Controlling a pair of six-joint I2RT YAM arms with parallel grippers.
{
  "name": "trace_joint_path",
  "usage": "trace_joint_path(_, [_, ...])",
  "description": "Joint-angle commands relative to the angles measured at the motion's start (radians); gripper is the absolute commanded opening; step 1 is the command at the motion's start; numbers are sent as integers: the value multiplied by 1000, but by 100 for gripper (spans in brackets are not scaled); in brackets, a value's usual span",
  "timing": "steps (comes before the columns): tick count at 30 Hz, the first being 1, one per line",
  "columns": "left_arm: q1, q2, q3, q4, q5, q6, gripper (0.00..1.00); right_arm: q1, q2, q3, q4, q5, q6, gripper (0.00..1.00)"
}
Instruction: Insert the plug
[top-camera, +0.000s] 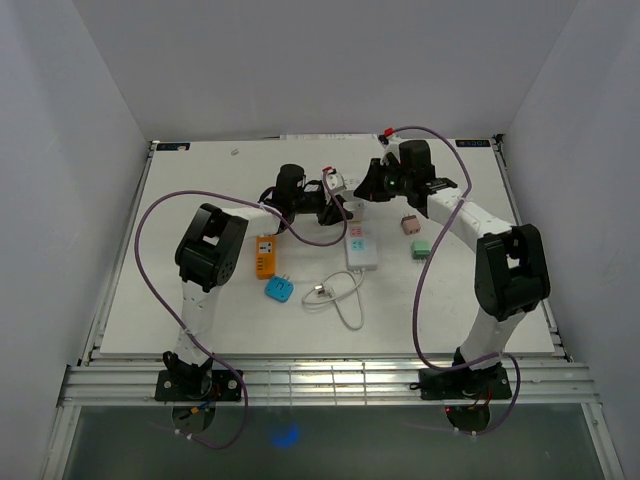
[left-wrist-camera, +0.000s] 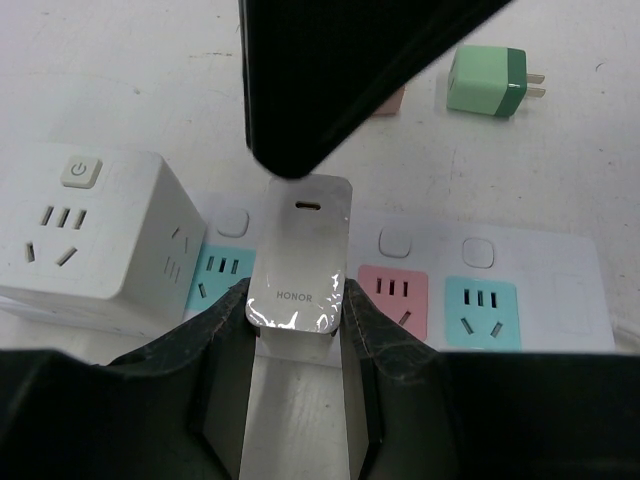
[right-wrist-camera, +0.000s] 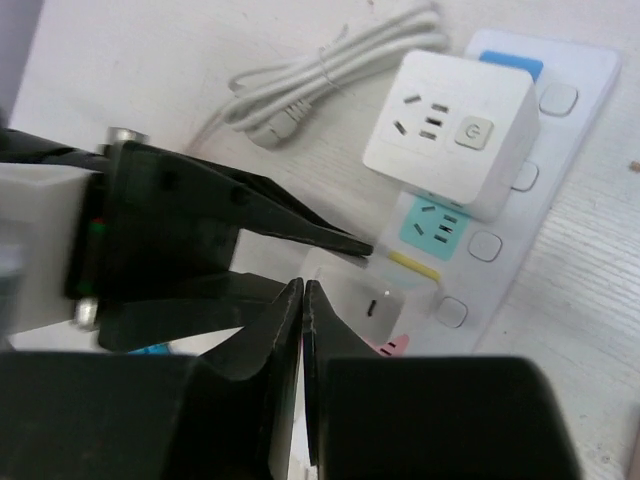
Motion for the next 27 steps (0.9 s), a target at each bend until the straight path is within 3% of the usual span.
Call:
trace_joint_path(1, [-2, -24, 32, -13, -1, 21, 0, 6, 106, -31, -7, 18, 8, 8])
trace_joint_path(10, [-13, -25, 17, -29, -17, 56, 0, 6, 122, -92, -8, 59, 3, 8])
trace_joint_path(18, [-15, -31, 19, -32, -19, 56, 1, 6, 59, 50, -68, 47, 5, 8])
trace_joint_path(24, [-15, -57, -9, -30, -27, 87, 32, 3, 30, 11, -71, 86, -11, 8])
trace_joint_path(27, [-15, -76, -21, -26, -21, 99, 40, -3, -2, -15, -70, 111, -20, 10])
